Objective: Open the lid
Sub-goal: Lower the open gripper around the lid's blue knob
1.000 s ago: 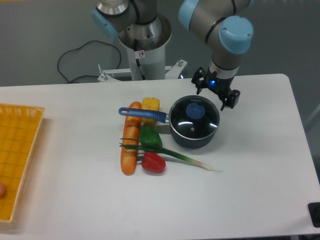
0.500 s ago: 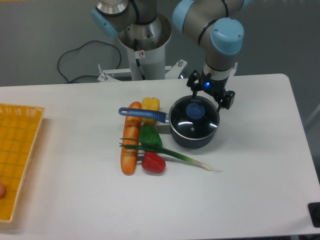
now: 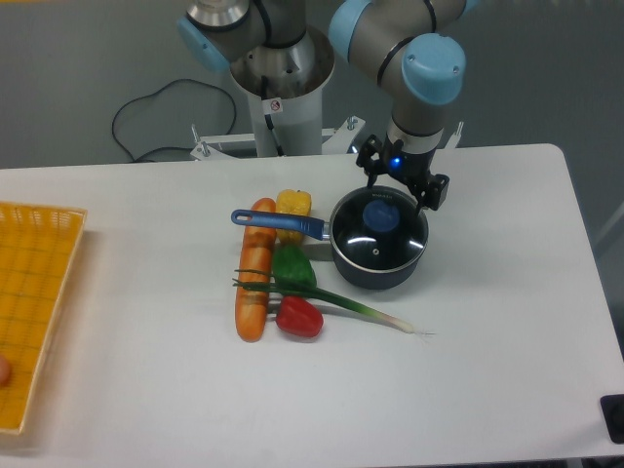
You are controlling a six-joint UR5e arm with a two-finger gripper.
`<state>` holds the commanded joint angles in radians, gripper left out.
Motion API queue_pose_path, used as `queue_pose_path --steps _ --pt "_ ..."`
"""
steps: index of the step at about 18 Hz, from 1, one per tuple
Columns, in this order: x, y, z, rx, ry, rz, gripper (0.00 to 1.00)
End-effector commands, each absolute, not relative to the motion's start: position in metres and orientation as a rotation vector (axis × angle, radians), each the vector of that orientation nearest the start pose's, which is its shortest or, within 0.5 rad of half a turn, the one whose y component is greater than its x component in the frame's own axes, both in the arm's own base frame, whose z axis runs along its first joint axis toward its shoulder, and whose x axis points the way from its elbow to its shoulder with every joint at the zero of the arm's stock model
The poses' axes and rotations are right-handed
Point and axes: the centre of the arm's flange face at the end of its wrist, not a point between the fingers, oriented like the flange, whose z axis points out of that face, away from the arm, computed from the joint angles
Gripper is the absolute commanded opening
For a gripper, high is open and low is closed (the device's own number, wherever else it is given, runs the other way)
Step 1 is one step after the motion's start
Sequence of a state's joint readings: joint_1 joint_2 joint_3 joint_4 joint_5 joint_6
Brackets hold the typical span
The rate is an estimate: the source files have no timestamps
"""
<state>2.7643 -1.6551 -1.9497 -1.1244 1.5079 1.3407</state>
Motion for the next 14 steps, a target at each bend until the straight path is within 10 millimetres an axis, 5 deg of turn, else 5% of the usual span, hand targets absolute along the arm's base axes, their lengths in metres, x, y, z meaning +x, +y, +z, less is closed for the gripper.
queue_pose_path --steps 14 --pt "-0.397 0.325 0.300 -3.077 0.198 -0.037 1.00"
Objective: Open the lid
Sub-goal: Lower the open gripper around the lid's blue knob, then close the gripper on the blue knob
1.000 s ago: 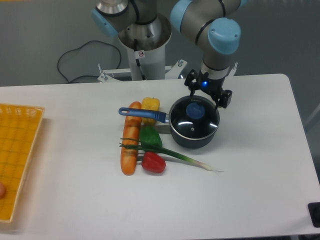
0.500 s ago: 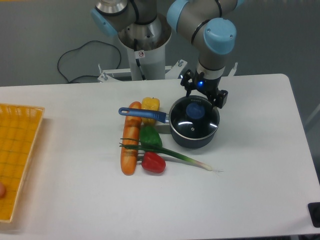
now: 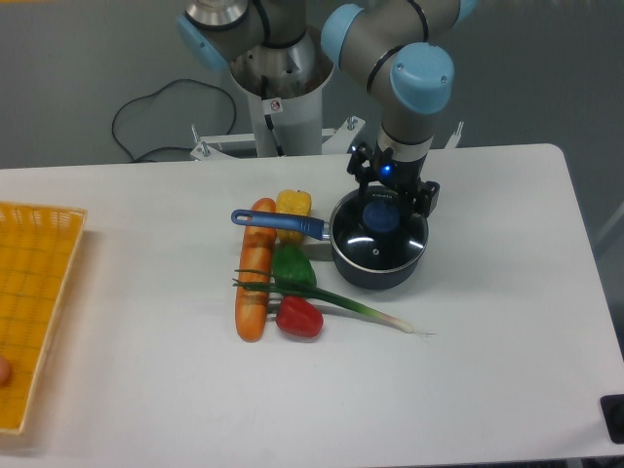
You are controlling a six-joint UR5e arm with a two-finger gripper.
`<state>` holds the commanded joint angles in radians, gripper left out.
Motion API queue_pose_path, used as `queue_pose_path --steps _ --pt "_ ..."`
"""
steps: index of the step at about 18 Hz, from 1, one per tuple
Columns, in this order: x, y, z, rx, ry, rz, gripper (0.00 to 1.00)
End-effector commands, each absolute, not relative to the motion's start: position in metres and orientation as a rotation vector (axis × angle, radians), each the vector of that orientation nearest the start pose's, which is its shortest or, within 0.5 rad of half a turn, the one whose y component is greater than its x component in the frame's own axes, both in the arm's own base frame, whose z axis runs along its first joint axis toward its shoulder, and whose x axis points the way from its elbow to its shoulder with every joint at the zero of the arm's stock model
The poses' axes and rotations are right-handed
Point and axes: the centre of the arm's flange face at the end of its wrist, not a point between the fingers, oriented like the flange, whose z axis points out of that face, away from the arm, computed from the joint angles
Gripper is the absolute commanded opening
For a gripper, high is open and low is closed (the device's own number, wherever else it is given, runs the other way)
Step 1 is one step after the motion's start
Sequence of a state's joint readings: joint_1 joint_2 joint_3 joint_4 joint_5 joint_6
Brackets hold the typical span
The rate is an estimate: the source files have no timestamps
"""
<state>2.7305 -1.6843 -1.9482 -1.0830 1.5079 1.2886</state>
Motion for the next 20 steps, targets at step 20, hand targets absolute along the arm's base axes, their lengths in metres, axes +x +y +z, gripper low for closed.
queue_pose_path --steps 20 --pt "-0.397 0.338 0.291 -3.104 0.251 -0.016 1.00"
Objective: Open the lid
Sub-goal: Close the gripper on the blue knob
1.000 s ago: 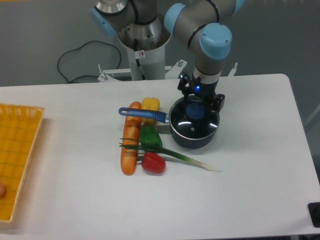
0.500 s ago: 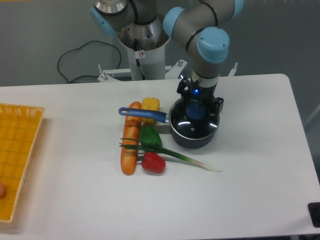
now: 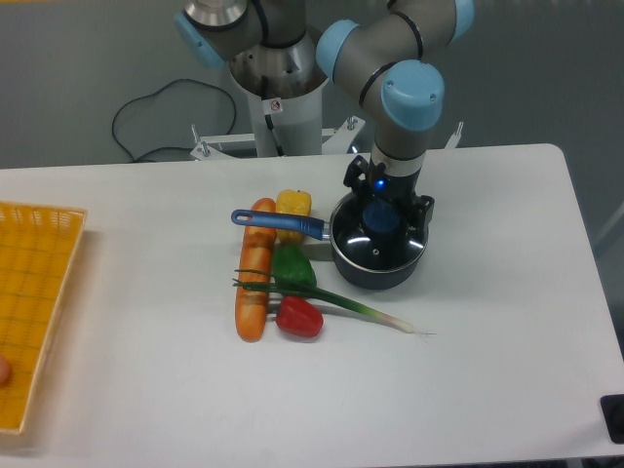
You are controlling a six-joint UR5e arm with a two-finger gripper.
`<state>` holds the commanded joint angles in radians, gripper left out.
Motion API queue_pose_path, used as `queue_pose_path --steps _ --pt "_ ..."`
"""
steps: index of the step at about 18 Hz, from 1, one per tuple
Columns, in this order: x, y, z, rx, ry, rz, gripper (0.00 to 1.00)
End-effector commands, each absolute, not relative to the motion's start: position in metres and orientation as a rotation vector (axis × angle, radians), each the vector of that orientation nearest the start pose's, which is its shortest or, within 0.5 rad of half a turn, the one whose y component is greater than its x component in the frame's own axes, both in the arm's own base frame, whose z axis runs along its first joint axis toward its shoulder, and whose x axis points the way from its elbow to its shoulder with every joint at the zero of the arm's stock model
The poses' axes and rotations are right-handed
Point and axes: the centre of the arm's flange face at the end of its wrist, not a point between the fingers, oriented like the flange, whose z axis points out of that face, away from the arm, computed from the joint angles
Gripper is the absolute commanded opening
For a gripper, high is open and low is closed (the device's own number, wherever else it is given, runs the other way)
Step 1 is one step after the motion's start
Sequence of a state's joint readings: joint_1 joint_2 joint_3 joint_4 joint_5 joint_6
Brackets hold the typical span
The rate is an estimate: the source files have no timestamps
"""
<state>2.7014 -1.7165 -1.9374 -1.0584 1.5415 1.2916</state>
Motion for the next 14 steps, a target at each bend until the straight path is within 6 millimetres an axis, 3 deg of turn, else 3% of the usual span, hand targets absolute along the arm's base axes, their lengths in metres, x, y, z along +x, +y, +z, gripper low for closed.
queue_pose_path --steps 14 --pt "-0.3943 0.3432 0.2886 -3.118 0.273 -0.015 0.89"
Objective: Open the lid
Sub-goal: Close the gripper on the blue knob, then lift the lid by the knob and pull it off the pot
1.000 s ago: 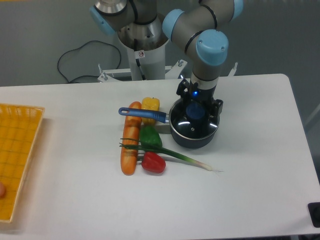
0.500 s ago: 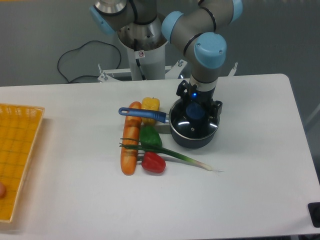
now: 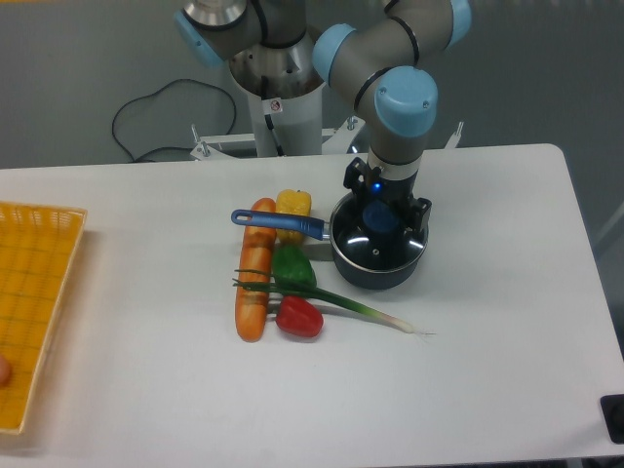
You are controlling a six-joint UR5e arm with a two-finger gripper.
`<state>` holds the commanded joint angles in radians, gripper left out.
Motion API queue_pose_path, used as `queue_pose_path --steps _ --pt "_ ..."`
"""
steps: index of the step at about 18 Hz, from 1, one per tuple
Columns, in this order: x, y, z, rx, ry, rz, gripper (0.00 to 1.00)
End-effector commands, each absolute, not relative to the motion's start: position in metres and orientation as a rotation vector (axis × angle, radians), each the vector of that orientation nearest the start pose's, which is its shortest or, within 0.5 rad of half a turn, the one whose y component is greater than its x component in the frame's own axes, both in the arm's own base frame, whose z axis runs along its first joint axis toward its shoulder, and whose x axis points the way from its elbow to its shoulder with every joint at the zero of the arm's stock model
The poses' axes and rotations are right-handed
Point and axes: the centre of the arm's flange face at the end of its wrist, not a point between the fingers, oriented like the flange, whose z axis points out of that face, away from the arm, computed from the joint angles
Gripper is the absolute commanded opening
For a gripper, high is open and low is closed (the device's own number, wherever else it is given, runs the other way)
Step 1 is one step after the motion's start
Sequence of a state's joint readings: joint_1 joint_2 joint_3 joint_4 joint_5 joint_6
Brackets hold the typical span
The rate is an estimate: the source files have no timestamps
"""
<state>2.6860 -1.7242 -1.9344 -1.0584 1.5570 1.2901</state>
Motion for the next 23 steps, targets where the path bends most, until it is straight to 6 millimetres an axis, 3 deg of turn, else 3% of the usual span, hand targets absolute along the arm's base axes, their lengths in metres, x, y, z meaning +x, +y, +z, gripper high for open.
queue_pose_path --steps 5,11,23 --pt "-0.395 0.343 0.287 -3.119 0.273 -0.019 0.85" --pt "-0.395 0.344 0.288 -3.118 0.271 -0.018 0.70" --pt "-0.402 0.346 0.298 -3.116 0.276 0.013 0.63"
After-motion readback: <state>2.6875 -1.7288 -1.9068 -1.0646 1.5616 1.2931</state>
